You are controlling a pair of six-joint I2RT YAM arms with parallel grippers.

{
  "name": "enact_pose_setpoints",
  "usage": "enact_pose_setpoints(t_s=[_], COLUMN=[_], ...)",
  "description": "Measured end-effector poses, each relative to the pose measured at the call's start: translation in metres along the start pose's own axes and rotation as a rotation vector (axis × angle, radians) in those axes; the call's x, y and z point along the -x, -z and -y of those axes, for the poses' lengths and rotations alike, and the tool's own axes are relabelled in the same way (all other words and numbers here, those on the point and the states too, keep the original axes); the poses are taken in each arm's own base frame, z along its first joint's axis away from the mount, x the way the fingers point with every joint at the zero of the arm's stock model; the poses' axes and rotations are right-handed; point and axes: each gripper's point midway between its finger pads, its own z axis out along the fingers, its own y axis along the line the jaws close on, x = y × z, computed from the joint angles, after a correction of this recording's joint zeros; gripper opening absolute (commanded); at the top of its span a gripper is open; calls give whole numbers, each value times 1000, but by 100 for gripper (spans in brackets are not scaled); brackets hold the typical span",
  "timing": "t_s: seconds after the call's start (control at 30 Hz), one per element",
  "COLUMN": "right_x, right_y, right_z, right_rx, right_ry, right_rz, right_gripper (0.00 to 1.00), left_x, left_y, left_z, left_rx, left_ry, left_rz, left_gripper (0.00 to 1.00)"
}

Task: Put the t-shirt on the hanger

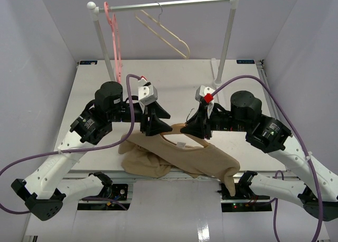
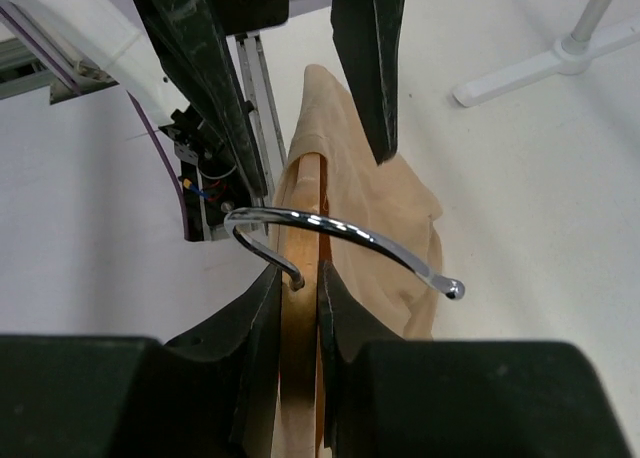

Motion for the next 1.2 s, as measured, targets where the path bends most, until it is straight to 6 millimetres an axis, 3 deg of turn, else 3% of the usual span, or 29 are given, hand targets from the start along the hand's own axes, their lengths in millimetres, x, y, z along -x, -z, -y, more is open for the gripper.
enact_pose_setpoints(t_s=[0.23,0.37,0.43,0.53,0.6,0.63,0.67,0.77,1.03,1.2], right_x=[9,11,10,11,10,9,8,4,-24,-16], right_y=[-8,-14,-16,-17,-18,-18,-18,-19,5,23], right_z=[-2,0,0,-4,-6,-7,-7,-6,-2,-11], right_rx=[31,41,46,69,83,86,88,83,-6,-12], right_ry=[6,4,1,-13,-18,-19,-20,-20,6,33], right_rz=[41,48,46,46,46,47,47,50,44,88], right_gripper=[8,8,8,8,12,21,23,50,60,62], left_x=[-11,-18,-19,-21,-21,-22,-23,-26,-17,-11], left_y=[-8,-12,-12,-12,-11,-11,-12,-12,-2,5], left_z=[9,14,16,20,22,22,21,20,15,19], left_rx=[-100,-153,-176,-204,-217,-217,-215,-201,-93,-73], left_ry=[21,41,44,35,32,33,36,47,46,30], left_rz=[-12,-29,-31,-31,-31,-32,-34,-43,-21,1], left_gripper=[55,45,19,0,0,0,0,0,0,0])
